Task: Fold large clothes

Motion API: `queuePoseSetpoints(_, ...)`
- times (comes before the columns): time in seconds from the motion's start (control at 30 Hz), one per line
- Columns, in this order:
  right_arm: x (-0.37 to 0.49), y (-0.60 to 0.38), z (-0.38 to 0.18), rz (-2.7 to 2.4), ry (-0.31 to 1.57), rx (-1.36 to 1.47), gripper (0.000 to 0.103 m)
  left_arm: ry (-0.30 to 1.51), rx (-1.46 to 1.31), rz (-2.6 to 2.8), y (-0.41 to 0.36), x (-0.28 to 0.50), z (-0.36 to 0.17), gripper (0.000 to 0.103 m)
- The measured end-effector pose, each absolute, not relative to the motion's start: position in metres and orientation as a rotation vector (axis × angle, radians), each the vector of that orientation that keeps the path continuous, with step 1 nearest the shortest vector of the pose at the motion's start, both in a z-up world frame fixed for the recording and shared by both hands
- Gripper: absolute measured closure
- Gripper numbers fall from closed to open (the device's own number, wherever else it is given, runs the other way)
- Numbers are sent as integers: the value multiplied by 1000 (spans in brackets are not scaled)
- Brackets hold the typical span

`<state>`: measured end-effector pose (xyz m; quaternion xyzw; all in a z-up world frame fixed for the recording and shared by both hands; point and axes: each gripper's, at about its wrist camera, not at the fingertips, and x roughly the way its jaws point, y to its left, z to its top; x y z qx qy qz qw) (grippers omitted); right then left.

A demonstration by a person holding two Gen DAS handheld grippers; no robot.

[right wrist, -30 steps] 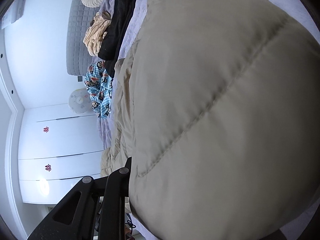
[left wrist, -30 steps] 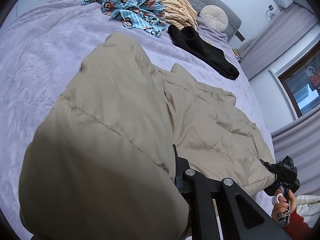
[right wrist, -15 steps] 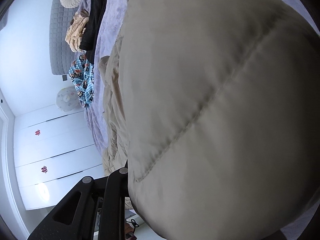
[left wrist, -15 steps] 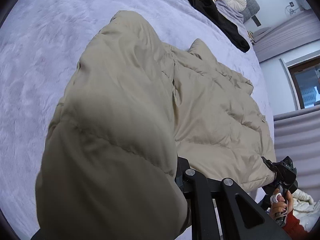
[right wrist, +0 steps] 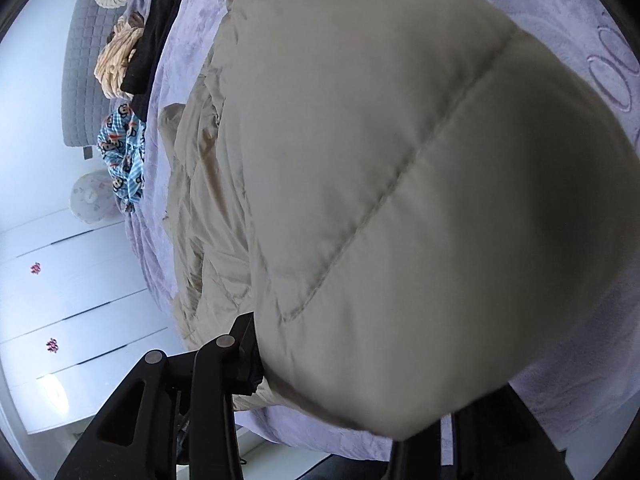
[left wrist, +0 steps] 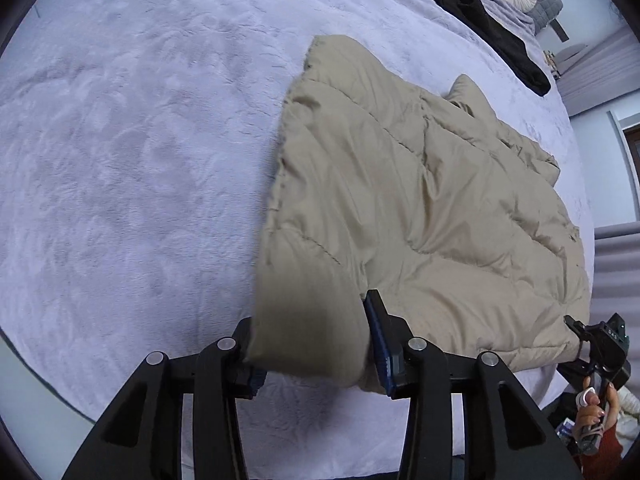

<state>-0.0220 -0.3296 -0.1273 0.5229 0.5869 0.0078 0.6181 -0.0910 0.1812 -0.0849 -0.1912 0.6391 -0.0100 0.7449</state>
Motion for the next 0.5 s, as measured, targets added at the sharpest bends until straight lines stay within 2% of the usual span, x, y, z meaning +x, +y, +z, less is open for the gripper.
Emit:
queuePoseSetpoints(0.2, -21, -316, -114, 11, 1434, 1061, 51, 1382, -392, 86, 208, -97, -72, 59)
queuePoseSetpoints(0.5, -16, -258, -84, 125, 1502, 855, 50, 1390, -317, 49, 193, -82, -66, 59)
